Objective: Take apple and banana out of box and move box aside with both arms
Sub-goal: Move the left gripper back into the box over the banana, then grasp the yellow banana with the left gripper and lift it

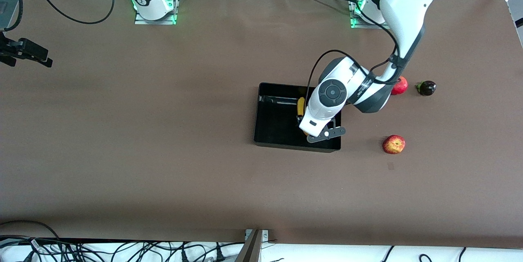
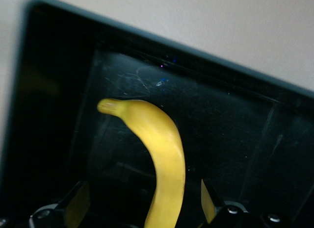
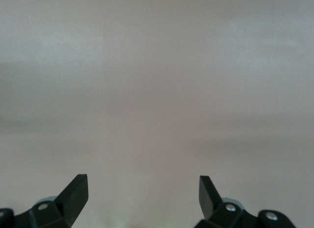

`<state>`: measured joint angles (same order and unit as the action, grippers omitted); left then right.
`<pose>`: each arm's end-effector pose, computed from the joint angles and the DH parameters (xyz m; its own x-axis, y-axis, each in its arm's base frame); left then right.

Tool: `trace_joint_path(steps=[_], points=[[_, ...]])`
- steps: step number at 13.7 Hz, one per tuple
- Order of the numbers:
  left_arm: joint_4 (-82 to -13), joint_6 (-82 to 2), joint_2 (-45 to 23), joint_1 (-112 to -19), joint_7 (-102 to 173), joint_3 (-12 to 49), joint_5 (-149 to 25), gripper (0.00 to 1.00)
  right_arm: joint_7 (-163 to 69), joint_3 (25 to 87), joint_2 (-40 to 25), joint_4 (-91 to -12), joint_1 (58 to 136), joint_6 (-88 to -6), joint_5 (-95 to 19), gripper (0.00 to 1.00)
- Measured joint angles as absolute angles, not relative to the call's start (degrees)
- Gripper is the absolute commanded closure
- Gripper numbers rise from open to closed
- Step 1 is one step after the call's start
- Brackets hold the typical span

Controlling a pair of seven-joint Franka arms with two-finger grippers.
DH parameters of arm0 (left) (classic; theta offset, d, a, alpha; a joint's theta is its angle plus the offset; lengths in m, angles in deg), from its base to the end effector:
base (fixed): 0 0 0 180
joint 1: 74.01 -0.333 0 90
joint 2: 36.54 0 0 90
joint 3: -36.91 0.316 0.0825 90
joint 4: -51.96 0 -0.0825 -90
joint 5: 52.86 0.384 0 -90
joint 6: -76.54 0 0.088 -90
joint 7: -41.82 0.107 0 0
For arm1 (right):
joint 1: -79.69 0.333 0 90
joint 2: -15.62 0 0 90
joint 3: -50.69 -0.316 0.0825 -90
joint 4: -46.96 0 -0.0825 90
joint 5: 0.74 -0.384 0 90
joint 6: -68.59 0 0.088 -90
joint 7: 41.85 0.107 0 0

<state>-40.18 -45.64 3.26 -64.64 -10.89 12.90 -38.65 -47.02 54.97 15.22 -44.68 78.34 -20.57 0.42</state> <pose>0.5928 -0.3350 0.2387 0.9577 0.2635 -0.1156 0.2609 -0.9646 -0.0373 0.5510 -0.0564 0.6059 0.9986 -0.0082 -0.0519 -0.0074 -0.9998 0.0161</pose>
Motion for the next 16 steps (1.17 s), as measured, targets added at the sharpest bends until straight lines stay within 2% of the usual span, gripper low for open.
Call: trace_joint_path(steps=[4, 5, 7, 8, 9, 16], points=[[-41.09, -49.27, 6.57, -64.19, -10.95, 12.89, -37.05, 0.00, -47.02, 54.87, 15.22, -44.68, 78.36, -20.57, 0.42, 0.00], [-41.48, -49.73, 7.04, -64.18, -10.97, 12.89, -36.93, 0.03, -47.02, 54.86, 15.22, -44.68, 78.37, -20.57, 0.42, 0.00], [-41.79, -50.29, 7.53, -64.19, -11.37, 12.89, -36.91, 0.52, -47.02, 54.86, 15.22, -44.68, 78.37, -20.57, 0.42, 0.00], [-41.84, -50.35, 7.62, -64.19, -11.62, 12.89, -36.90, 0.83, -47.02, 54.85, 15.22, -44.68, 78.37, -20.57, 0.42, 0.00], [-41.87, -50.38, 7.66, -64.20, -11.74, 12.89, -36.90, 1.00, -47.02, 54.85, 15.22, -44.68, 78.37, -20.57, 0.42, 0.00], [-41.34, -49.65, 7.37, -64.49, -12.00, 12.90, -36.88, 1.00, -47.02, 54.73, 15.22, -44.68, 78.41, -20.46, 0.38, 0.00]])
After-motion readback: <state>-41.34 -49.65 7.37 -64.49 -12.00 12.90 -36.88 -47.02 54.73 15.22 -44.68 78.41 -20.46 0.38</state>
